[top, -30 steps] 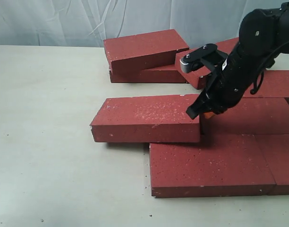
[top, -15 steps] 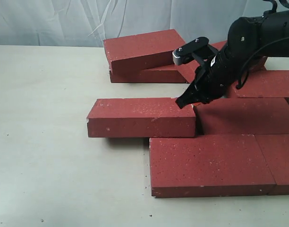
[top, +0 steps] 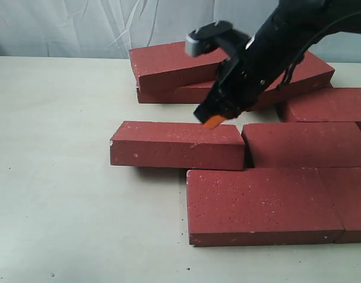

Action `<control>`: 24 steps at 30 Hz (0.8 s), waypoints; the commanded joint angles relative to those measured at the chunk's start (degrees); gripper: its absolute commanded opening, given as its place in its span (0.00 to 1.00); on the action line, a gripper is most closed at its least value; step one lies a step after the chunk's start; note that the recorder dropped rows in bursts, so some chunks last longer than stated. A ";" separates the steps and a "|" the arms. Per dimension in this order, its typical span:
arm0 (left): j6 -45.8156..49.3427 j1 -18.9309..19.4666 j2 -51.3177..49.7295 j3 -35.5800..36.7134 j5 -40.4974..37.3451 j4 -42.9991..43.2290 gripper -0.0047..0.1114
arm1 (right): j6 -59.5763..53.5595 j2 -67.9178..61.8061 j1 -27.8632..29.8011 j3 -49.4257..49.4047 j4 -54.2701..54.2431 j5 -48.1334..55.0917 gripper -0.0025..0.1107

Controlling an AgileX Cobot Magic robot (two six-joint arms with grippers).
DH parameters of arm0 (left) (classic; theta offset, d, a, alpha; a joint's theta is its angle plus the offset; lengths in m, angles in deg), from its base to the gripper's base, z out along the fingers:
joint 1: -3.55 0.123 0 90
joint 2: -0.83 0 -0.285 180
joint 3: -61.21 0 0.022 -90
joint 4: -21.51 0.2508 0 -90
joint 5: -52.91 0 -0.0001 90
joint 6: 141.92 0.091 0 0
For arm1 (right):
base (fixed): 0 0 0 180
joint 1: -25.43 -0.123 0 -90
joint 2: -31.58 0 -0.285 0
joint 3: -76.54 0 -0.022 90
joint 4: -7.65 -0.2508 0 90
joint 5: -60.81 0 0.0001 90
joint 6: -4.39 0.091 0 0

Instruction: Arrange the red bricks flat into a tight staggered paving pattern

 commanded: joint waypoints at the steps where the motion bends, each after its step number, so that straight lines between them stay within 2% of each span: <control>1: -0.31 0.00 0.30 0.06 0.38 0.13 0.04 | -6.37 -0.96 -5.19 -0.21 0.25 5.80 0.02; 6: -0.31 0.00 0.30 0.06 0.38 0.13 0.04 | -6.01 -4.76 -7.79 -0.21 3.55 4.18 0.02; 20: -0.31 0.00 0.30 0.06 0.38 0.13 0.04 | 1.97 -9.02 -7.79 -0.21 15.09 -8.77 0.02; 22: -0.31 0.00 0.30 0.06 0.38 0.13 0.04 | 4.85 -9.02 -7.79 -0.21 17.57 -9.04 0.02; 24: -0.31 0.00 0.30 0.06 0.38 0.13 0.04 | 4.84 -8.71 -7.79 -0.21 15.01 -7.40 0.02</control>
